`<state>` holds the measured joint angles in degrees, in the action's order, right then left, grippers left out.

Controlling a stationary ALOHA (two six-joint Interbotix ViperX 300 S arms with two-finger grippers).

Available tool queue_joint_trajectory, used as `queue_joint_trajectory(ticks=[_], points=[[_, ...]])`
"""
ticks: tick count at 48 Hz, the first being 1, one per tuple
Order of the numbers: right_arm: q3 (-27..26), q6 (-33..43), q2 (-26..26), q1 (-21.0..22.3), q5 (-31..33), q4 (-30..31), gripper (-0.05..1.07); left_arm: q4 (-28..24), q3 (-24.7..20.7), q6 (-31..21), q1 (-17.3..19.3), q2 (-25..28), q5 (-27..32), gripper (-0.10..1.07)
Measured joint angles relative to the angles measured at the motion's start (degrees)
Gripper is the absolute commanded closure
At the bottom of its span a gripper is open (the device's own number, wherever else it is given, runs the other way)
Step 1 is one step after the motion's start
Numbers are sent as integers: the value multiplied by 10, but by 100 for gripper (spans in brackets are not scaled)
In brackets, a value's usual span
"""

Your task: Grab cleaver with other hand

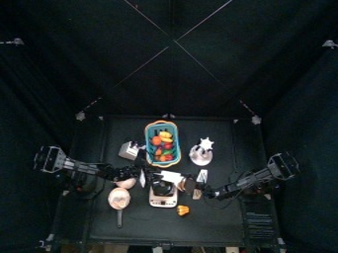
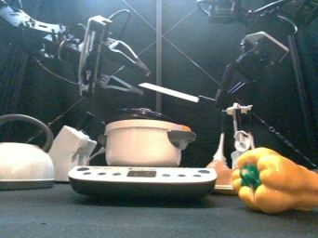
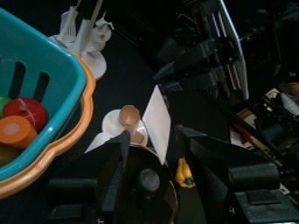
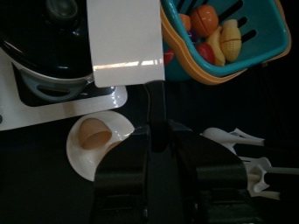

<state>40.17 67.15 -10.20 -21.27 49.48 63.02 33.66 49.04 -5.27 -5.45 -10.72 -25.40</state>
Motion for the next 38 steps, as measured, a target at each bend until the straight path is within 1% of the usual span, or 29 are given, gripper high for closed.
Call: queue_joint_trajectory(ticks=[12,29,34,38], points=[[-3,0,3,-1,-1,3,55,0,-4,-7,0,9,0,36],[-3,1,3,-1,-3,2,52,0,-4,-29,-3,14,0,54],[-3,1,3,-1,-21,-1,47,0,-1,-30,-4,15,-1,59],[-3,1,3,1,-47,-8,38,-3,0,-31,-4,14,-3,60]])
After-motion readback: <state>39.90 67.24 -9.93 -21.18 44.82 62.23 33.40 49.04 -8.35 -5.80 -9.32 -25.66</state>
